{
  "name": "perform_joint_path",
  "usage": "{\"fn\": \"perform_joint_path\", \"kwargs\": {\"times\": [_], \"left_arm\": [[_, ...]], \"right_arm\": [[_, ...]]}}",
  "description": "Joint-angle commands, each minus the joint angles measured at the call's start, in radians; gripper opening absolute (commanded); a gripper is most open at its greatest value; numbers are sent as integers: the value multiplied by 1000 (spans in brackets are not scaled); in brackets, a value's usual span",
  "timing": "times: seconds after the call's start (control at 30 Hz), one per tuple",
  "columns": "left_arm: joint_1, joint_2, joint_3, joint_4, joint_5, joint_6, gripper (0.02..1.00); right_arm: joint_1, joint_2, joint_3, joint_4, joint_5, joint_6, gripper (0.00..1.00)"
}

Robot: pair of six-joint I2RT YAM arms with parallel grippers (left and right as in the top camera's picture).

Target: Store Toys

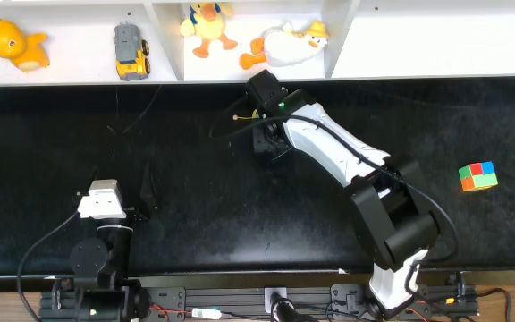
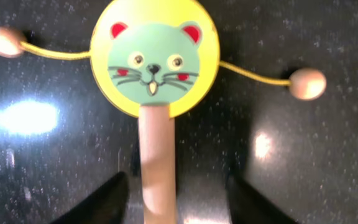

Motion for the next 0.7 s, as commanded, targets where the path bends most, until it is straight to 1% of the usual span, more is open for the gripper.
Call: {"fn": "perform_joint_path", "kwargs": {"times": [0.03, 0.1, 0.23, 0.37, 0.43, 0.57, 0.7], "left_arm": [[-6, -12, -2, -2, 10, -18, 998], [-6, -12, -2, -2, 10, -18, 998], [-6, -12, -2, -2, 10, -18, 998], [-6, -12, -2, -2, 10, -18, 998], [-6, -12, -2, -2, 10, -18, 998], [-6, -12, -2, -2, 10, -18, 996], [-6, -12, -2, -2, 10, -18, 998]], "right_arm": [[6, 18, 29, 5, -1, 2, 312], [6, 18, 29, 5, -6, 2, 264], [3, 8, 29, 2, -28, 3, 226], [-21, -55, 28, -29, -32, 2, 130], [-45, -113, 21, -53, -16, 2, 139], [-121, -265, -37, -84, 6, -10, 117], [-254, -451, -124, -130, 13, -24, 115]]}}
